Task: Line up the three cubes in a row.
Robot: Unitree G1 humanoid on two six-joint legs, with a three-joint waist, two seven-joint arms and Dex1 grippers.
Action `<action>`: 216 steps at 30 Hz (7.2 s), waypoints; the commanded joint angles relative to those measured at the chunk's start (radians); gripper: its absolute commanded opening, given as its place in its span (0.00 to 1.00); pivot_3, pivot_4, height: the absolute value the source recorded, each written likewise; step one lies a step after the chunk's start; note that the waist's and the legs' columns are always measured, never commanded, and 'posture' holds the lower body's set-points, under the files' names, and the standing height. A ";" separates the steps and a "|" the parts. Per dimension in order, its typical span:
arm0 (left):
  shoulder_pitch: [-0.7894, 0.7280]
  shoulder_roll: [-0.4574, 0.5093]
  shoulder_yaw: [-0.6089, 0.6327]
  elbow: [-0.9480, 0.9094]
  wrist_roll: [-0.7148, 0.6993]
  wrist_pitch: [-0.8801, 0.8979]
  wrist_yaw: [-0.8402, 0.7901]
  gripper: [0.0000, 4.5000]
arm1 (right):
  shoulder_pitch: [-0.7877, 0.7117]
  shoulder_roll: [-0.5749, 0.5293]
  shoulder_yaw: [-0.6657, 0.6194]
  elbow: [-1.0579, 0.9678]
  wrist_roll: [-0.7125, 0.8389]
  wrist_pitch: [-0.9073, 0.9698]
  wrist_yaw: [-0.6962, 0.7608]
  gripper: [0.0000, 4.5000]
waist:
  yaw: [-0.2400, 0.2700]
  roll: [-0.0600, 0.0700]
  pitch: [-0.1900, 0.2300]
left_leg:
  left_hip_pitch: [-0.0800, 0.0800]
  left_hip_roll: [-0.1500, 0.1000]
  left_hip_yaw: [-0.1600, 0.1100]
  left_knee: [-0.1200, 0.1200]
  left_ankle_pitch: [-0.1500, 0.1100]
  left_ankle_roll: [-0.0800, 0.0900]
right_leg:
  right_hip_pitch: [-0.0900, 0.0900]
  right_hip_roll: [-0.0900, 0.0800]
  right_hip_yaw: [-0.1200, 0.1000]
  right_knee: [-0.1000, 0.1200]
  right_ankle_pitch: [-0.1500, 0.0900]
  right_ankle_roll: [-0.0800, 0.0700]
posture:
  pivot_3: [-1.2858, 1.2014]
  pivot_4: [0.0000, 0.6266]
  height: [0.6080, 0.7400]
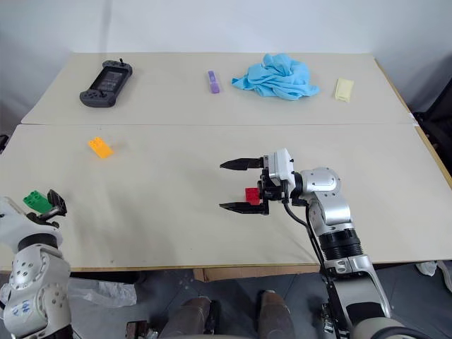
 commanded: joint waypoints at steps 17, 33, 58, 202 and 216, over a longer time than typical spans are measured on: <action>-0.288 0.046 0.058 0.358 0.079 -0.065 0.095 0.47 | 0.011 -0.002 -0.003 -0.101 0.007 0.023 -0.087 1.00 | 0.013 -0.001 -0.001 | -0.001 0.000 0.000 0.001 0.001 -0.001 | 0.000 0.000 -0.001 0.000 0.000 0.000 | 0.52 0.24 1.00; -0.242 0.530 -0.101 0.210 -0.512 -0.044 -1.164 0.33 | 0.117 -0.183 -0.139 -0.183 0.014 0.040 -0.160 1.00 | 0.020 0.000 0.002 | -0.002 0.000 -0.003 0.001 0.002 -0.002 | 0.001 -0.002 -0.004 -0.002 0.000 -0.001 | 0.52 0.24 1.00; -0.861 0.219 -0.783 1.222 0.083 -0.662 -1.816 0.33 | 0.795 -0.380 -0.539 -0.678 0.105 0.208 -0.405 1.00 | 0.035 0.004 0.007 | -0.002 -0.002 0.003 0.002 0.004 0.004 | 0.003 0.000 -0.008 -0.003 0.003 0.006 | 0.52 0.24 1.00; -0.837 0.433 -0.619 1.370 0.062 -0.790 -1.943 0.33 | 0.476 -0.311 -0.212 -0.561 0.041 0.105 -0.411 1.00 | 0.025 0.000 0.005 | -0.003 -0.009 -0.001 0.001 0.007 0.006 | 0.002 -0.002 -0.013 -0.001 0.006 0.006 | 0.52 0.24 1.00; -0.905 0.462 -0.630 1.562 0.138 -0.864 -2.036 0.33 | 0.559 -0.320 -0.234 -0.622 0.038 0.130 -0.447 1.00 | 0.025 0.000 0.006 | -0.003 -0.009 0.000 0.001 0.007 0.007 | 0.001 -0.002 -0.012 0.000 0.006 0.006 | 0.52 0.24 1.00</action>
